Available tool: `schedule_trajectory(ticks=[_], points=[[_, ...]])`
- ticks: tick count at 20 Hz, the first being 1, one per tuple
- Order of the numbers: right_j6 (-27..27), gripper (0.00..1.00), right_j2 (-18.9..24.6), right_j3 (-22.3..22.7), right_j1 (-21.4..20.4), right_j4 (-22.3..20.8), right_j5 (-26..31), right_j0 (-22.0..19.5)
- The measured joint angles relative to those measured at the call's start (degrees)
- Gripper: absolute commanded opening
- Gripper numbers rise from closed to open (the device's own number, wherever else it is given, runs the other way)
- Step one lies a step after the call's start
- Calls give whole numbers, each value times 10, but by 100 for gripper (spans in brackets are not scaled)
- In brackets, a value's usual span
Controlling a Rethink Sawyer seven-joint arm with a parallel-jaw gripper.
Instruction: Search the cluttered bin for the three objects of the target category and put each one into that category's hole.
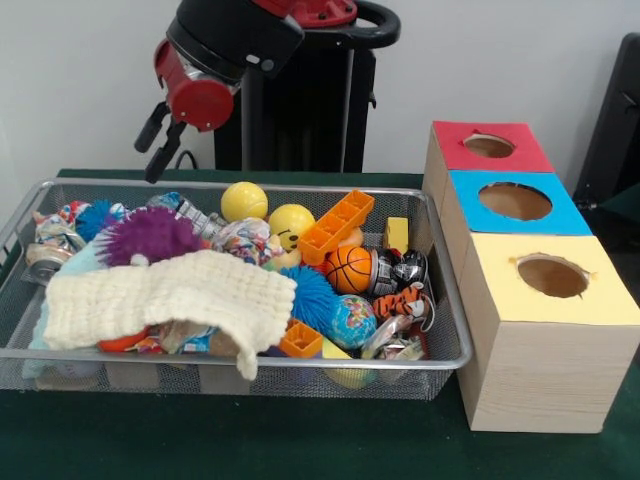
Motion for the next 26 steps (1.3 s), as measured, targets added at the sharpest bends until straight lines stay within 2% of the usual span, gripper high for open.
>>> schedule_trajectory(ticks=[9, 13, 15, 26], points=[[0, 100, 1, 0, 0, -3, 0, 0], [0, 100, 19, 0, -8, -2, 0, -7], [0, 100, 53, 2, -21, 3, 0, -18], [0, 100, 157, 23, -53, 24, 0, -60]])
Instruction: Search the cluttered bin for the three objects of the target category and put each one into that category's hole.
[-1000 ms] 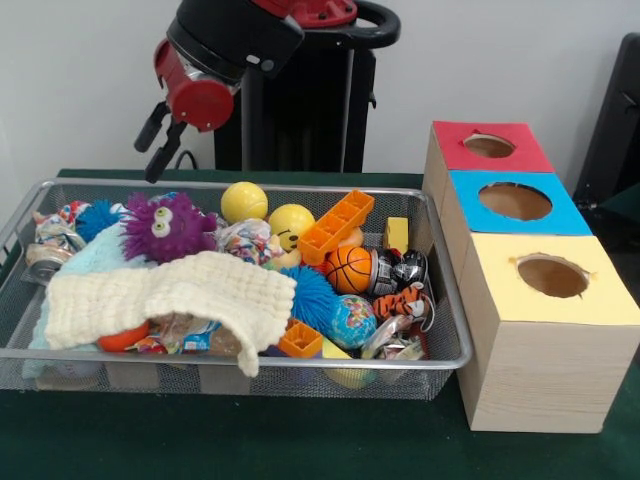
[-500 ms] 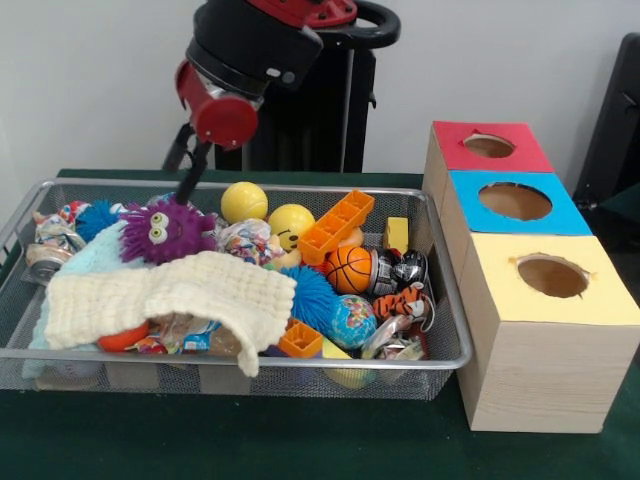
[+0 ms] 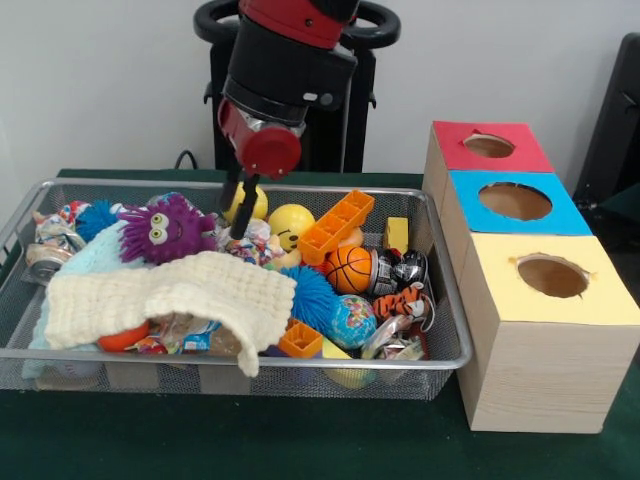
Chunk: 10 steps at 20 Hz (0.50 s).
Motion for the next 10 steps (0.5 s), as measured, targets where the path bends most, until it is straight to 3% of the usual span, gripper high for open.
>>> schedule_trajectory(ticks=[10], points=[[0, 100, 60, 21, -9, 11, 0, -18]])
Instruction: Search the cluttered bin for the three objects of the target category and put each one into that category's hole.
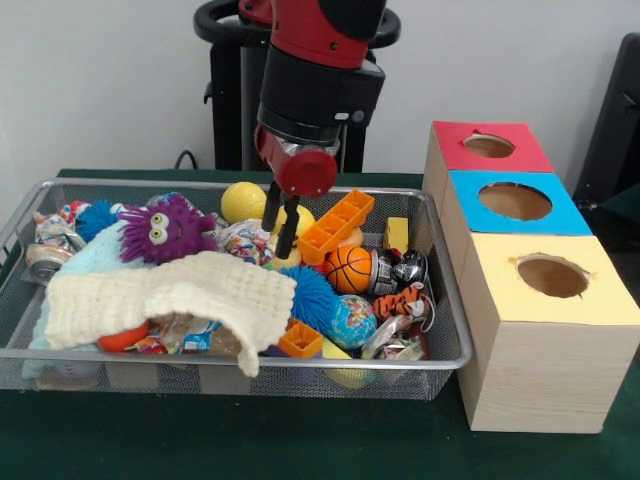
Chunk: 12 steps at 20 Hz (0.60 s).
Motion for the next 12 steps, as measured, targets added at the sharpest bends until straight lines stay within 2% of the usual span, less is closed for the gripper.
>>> schedule_trajectory(ticks=[12], points=[[0, 100, 34, 10, 0, 9, 0, 0]])
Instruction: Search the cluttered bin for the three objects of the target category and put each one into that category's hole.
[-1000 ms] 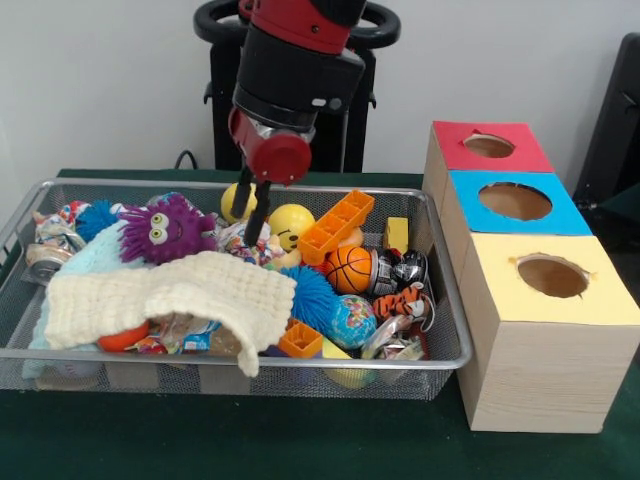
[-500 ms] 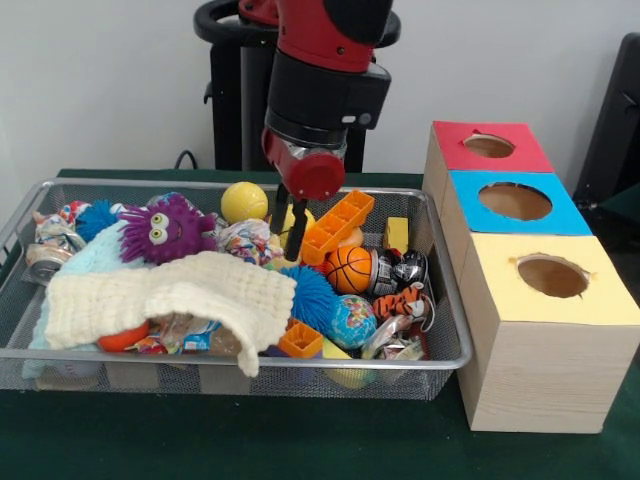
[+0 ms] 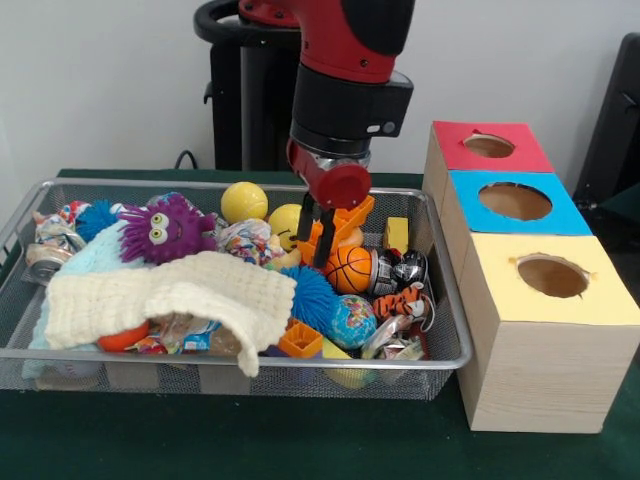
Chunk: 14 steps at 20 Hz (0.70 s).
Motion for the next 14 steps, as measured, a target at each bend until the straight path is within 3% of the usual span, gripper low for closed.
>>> schedule_trajectory(ticks=[14], points=[[0, 100, 41, 27, 0, 37, -20, 0]])
